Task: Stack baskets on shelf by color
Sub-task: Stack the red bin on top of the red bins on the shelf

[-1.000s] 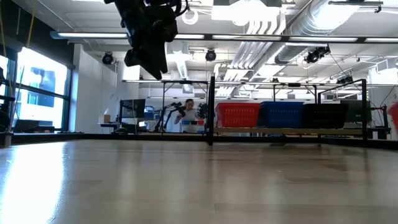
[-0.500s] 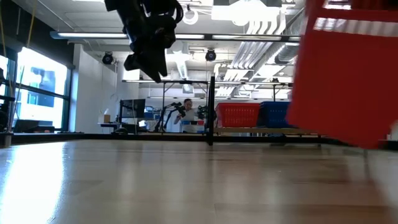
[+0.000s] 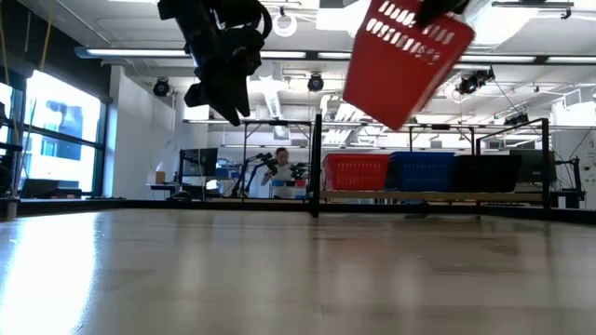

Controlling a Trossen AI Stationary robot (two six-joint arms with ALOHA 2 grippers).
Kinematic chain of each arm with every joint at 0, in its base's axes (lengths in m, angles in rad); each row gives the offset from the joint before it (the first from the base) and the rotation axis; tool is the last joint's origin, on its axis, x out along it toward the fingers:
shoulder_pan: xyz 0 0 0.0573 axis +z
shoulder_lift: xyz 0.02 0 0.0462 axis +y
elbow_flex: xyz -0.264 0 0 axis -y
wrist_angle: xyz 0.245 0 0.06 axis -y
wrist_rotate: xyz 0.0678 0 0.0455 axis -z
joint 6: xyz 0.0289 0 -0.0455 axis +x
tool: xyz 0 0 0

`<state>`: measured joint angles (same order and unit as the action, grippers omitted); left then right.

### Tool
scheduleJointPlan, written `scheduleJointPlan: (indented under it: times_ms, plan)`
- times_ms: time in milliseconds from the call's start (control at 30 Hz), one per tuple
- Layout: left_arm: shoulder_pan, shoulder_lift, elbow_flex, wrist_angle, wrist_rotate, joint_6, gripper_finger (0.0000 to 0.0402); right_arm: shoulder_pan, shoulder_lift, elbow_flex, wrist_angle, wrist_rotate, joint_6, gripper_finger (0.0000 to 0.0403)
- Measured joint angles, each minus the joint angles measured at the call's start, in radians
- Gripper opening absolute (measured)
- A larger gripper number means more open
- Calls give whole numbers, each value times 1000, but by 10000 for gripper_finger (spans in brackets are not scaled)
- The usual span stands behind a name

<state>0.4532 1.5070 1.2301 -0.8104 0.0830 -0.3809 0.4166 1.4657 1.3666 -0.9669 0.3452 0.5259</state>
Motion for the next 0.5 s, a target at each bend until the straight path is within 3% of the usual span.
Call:
scheduleJointPlan:
  times_ms: [300, 500]
  plan:
    - [0, 0, 0, 0, 0, -9, 145, -227, -70, 0, -5, 71, -407, 0]
    - [0, 0, 0, 0, 0, -12, 145, -391, -72, 0, -2, 75, -597, 0]
